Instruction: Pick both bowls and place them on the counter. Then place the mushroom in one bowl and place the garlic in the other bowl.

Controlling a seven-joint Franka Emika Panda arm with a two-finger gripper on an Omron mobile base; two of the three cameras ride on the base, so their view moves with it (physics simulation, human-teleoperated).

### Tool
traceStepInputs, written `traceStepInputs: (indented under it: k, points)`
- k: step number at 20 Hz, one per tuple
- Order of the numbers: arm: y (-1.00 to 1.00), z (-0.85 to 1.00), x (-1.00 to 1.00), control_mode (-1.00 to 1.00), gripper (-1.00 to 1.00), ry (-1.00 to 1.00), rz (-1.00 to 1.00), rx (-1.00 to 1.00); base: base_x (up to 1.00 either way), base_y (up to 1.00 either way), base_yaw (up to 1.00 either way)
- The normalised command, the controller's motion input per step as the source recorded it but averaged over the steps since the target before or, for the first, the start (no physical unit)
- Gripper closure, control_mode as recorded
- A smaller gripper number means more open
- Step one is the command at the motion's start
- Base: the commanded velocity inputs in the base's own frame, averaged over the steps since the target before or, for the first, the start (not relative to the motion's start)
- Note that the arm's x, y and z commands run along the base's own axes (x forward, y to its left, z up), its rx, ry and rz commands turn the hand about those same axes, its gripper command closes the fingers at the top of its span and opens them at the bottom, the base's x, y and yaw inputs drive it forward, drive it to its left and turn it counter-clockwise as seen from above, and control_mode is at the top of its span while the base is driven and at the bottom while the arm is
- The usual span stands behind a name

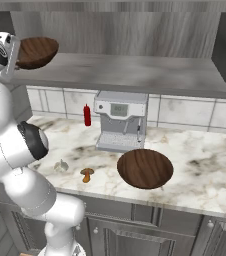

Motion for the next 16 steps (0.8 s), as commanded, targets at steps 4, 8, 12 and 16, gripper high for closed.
traceStepInputs:
  k: [4, 8, 12, 16]
  points:
    - [0.00, -0.01, -0.40, -1.00, 1.00, -0.12, 0.00, 0.01, 0.00, 0.00, 0.00]
    - [-0.02, -0.02, -0.68, -1.00, 1.00, -0.21, -0.01, 0.01, 0.00, 0.00, 0.00]
    - [-0.10, -0.11, -0.99, -1.00, 1.00, -0.21, -0.04, 0.07, 0.00, 0.00, 0.00]
    - [-0.22, -0.12, -1.00, -1.00, 1.00, -0.13, -0.07, 0.13, 0.00, 0.00, 0.00]
